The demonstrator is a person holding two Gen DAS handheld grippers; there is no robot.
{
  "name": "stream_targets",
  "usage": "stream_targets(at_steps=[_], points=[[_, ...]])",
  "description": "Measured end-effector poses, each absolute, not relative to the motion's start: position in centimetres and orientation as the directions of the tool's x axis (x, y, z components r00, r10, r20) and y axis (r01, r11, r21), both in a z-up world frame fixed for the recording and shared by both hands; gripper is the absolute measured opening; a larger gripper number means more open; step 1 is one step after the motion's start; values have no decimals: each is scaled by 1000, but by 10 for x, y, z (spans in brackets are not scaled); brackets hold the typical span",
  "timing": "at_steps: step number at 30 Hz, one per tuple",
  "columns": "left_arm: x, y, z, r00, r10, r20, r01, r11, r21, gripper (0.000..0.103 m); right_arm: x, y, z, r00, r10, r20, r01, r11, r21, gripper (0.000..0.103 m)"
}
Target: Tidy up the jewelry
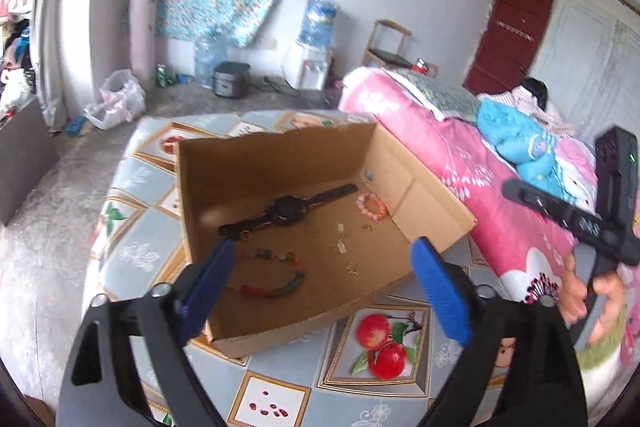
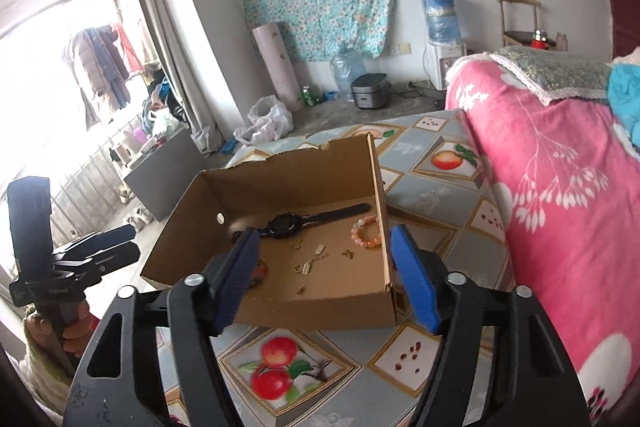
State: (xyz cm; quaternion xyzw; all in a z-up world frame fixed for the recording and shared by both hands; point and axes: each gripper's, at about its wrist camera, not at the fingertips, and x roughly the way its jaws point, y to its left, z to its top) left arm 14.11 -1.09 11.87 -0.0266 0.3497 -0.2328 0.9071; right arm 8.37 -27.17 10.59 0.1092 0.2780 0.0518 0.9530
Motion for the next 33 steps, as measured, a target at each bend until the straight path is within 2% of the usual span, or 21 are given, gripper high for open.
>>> stream_targets(at_steps=[2, 6, 11, 15, 18, 24, 30, 33], points=[[132, -6, 120, 682, -398, -614, 365, 912, -185, 98, 72, -260, 100, 847, 129, -516, -8, 973, 231, 82], [124, 2, 118, 694, -338, -636, 296, 939, -176, 98, 64, -242, 88, 838, 85, -539, 44, 974, 222, 88], [124, 17, 113, 712, -243, -658, 210, 969, -131, 98, 55, -233, 89, 853, 4, -521, 85, 985, 147, 88], [136, 47, 96, 714, -177, -677, 114, 984, -138, 98, 65, -271, 85, 868, 62, -492, 90, 956, 281, 88], [146, 76, 76, 708, -242, -664, 67, 958, -277, 98, 96, -311, 67, 836, 125, -534, 120, 909, 400, 88], [183, 86, 28, 552, -486, -677, 34, 825, -564, 98, 160, -339, 27, 718, 229, -657, 138, 878, 458, 88], [184, 61, 20, 466, -627, -624, 107, 740, -664, 98, 180, -310, 12, 603, 449, -659, -40, 843, 537, 90], [181, 50, 24, 444, -647, -619, 120, 728, -675, 98, 181, -299, 16, 587, 428, -687, -64, 871, 488, 91]])
